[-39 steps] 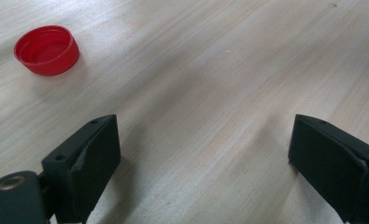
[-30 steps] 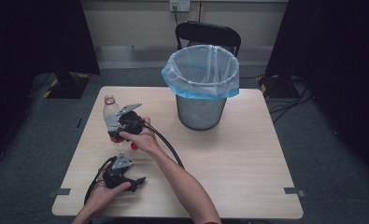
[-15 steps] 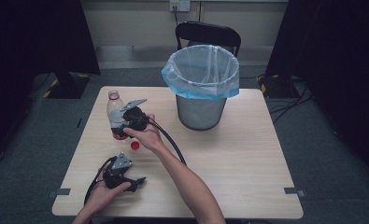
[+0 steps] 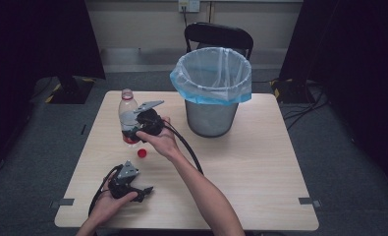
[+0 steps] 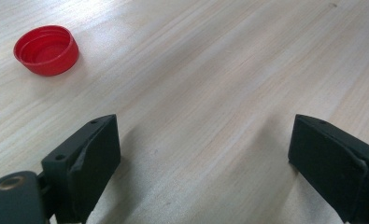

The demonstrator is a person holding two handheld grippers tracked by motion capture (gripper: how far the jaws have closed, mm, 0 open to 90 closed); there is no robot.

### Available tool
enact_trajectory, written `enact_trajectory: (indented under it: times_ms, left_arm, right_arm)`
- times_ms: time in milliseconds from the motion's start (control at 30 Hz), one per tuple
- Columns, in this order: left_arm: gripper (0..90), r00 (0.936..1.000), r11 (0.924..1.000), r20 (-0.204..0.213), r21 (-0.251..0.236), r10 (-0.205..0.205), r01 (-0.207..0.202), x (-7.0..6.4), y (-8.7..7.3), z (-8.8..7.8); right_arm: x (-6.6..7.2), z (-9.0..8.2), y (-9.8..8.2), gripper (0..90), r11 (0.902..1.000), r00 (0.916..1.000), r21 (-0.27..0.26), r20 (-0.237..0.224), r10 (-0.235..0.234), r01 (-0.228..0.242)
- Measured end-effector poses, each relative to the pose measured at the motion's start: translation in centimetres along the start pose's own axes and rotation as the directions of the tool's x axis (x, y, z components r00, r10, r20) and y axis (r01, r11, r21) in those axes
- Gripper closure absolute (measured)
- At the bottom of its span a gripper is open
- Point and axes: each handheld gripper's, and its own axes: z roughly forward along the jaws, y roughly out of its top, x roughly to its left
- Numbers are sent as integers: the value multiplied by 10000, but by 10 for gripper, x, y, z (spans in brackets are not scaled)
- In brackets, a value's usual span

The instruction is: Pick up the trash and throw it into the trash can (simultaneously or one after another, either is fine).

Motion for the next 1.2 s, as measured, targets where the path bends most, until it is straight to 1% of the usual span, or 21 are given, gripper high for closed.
enact_trajectory:
  times_ms: [67,167,200,233,267,433,500,533,567,633,667,700,800,833,867,900,933,1000,1033,1067,1200]
  left_arm:
    - [88,10000,10000,1,-1,1,-1,0,0,0]
    - [88,10000,10000,0,-2,-3,3,0,0,0]
    - [88,10000,10000,0,-2,-3,3,0,0,0]
    - [88,10000,10000,0,-2,-1,1,0,0,0]
    - [88,10000,10000,2,-4,-4,4,0,0,0]
    - [88,10000,10000,-2,-3,-2,2,0,0,0]
    - [88,10000,10000,-2,-2,-4,4,0,0,0]
    - [88,10000,10000,0,-5,-5,5,0,0,0]
    - [88,10000,10000,-1,-4,-4,4,0,0,0]
    - [88,10000,10000,-7,-4,-4,4,0,0,0]
    - [87,10000,10000,-6,-2,-1,1,0,0,0]
    - [88,10000,10000,-6,-2,-1,1,0,0,0]
    - [88,10000,10000,-6,-2,-3,3,0,0,0]
    - [88,10000,10000,-21,3,-2,2,0,0,0]
    - [88,10000,10000,37,-23,-4,4,0,0,0]
    - [88,10000,10000,3,-13,-5,5,0,0,0]
    - [88,10000,10000,3,-11,0,0,0,0,0]
    - [88,10000,10000,-3,-6,0,0,0,0,0]
    - [87,10000,10000,34,-24,-3,3,0,0,0]
    - [87,10000,10000,32,-19,-5,5,0,0,0]
    - [88,10000,10000,20,-25,-84,84,0,0,0]
  right_arm:
    - [0,-9,3,306,9999,10000,-149,45,10,-9]
    - [0,-15,5,306,9998,10000,-199,51,-15,16]
    - [1,-20,7,305,9997,9999,-238,137,36,-33]
    - [1,-20,7,305,9997,9999,-238,137,36,-33]
    - [2,-26,8,305,9995,9998,-327,192,46,-40]
    - [3,-38,11,306,9989,9997,-474,224,77,-66]
    - [3,-44,12,307,9984,9997,-557,261,36,-21]
    - [5,-50,14,307,9976,9995,-695,323,-32,55]
    - [5,-50,14,307,9976,9995,-695,323,-32,55]
    - [7,-57,17,307,9965,9993,-831,370,-102,133]
    - [6,-63,19,307,9958,9990,-902,431,-87,125]
    - [6,-63,19,307,9958,9990,-902,431,-87,125]
    - [5,-75,23,307,9952,9988,-963,478,-103,148]
    - [5,-75,23,307,9952,9988,-963,478,-103,148]
    - [5,-81,25,307,9943,9986,-1048,508,-125,178]
    - [5,-81,25,307,9943,9986,-1048,508,-125,178]
    - [3,-88,29,307,9928,9981,-1172,583,-173,241]
    - [2,-92,32,307,9921,9980,-1225,613,-180,254]
    - [0,-100,36,307,9903,9979,-1369,629,-156,241]
    - [0,-100,36,307,9903,9979,-1369,629,-156,241]
    - [-1,-111,43,307,9872,9972,-1553,697,-261,367]
